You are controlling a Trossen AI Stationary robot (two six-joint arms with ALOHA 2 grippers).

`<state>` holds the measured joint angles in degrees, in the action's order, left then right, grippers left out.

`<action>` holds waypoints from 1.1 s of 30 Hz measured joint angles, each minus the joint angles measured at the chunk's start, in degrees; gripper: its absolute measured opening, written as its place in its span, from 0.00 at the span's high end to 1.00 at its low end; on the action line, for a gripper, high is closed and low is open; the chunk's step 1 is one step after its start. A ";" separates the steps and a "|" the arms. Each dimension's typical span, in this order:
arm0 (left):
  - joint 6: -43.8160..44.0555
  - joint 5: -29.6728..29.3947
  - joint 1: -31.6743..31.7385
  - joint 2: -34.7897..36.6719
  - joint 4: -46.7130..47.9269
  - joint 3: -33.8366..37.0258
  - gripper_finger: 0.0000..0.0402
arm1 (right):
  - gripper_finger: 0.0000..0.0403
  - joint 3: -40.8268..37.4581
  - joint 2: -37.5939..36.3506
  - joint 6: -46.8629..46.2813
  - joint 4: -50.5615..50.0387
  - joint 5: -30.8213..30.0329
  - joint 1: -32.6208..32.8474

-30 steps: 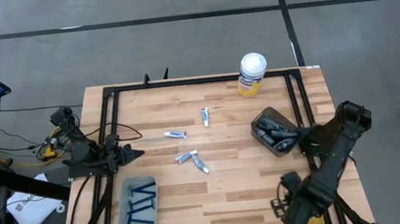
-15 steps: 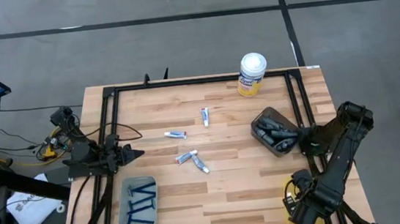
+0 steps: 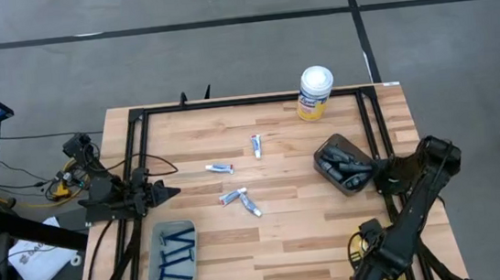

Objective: Pick & Place Travel size toiletries
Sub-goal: Put the white toothpaste tube into the yellow bin

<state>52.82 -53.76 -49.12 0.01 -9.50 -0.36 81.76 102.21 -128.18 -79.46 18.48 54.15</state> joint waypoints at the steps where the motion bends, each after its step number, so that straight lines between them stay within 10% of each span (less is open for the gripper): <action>1: 0.00 0.00 0.00 0.00 -0.02 0.00 1.00 | 0.92 -0.02 0.69 0.21 -0.02 0.04 -0.04; 19: 0.00 0.00 0.00 0.00 -0.02 0.00 1.00 | 0.74 -0.04 4.00 1.26 2.23 0.87 -0.60; 25: 0.00 0.00 0.00 0.00 -0.02 0.00 1.00 | 0.51 0.00 -5.09 5.41 2.76 -11.91 -6.01; 33: 0.00 0.00 0.00 0.00 -0.02 0.00 1.00 | 0.36 0.04 -4.92 37.49 10.71 -18.59 -26.38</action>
<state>52.82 -53.76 -49.12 0.01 -9.52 -0.36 81.80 97.28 -90.69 -68.75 -0.11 27.77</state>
